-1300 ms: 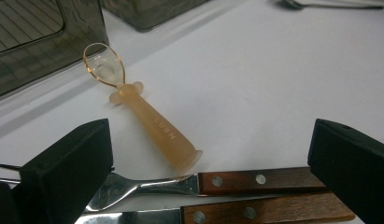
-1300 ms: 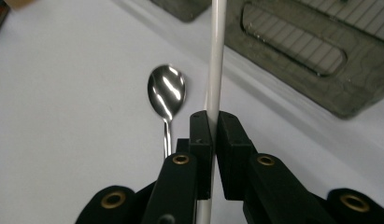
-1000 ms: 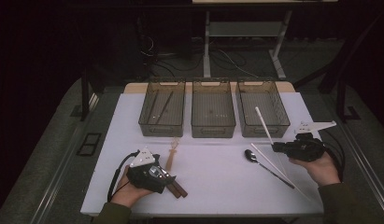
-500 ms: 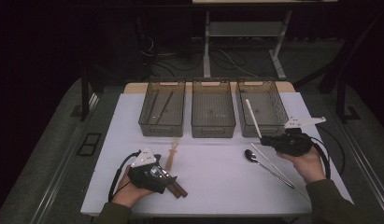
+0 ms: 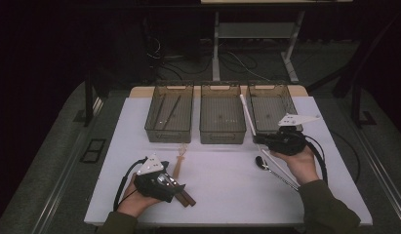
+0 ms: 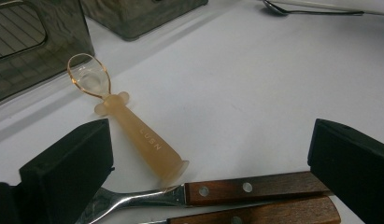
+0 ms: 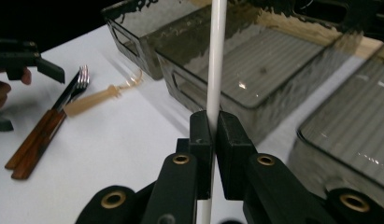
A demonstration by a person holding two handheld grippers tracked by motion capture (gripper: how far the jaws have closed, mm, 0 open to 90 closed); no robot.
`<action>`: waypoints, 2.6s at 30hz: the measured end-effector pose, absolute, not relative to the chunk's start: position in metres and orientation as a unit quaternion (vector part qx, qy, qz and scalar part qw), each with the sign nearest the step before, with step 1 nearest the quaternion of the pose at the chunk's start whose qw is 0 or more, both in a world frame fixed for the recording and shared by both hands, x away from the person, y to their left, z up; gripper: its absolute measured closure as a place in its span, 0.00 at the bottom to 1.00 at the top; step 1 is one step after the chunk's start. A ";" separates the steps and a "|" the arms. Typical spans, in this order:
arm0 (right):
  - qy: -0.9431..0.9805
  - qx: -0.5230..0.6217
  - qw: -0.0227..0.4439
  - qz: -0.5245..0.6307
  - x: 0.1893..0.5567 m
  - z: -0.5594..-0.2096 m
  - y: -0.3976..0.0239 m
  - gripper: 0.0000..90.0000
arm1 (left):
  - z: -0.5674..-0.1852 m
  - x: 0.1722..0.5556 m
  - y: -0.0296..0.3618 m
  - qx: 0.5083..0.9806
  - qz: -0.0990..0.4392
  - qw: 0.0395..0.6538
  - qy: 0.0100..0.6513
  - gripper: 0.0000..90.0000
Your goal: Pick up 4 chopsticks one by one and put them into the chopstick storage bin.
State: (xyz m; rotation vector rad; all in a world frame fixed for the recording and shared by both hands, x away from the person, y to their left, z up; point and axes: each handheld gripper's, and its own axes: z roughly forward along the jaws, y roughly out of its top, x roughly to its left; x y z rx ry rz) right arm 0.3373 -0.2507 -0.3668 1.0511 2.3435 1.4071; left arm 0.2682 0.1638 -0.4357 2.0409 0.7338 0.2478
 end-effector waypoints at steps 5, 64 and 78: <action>0.796 0.351 0.112 0.481 0.345 -0.358 -0.231 0.95 | -0.436 0.268 0.163 0.831 0.100 0.461 0.295 0.00; 0.782 0.369 0.108 0.491 0.467 -0.348 -0.012 0.95 | -0.434 0.268 0.161 0.828 0.089 0.477 0.282 0.00; 0.808 0.378 0.110 0.438 0.468 -0.383 0.003 0.93 | -0.433 0.268 0.161 0.829 0.089 0.477 0.280 0.00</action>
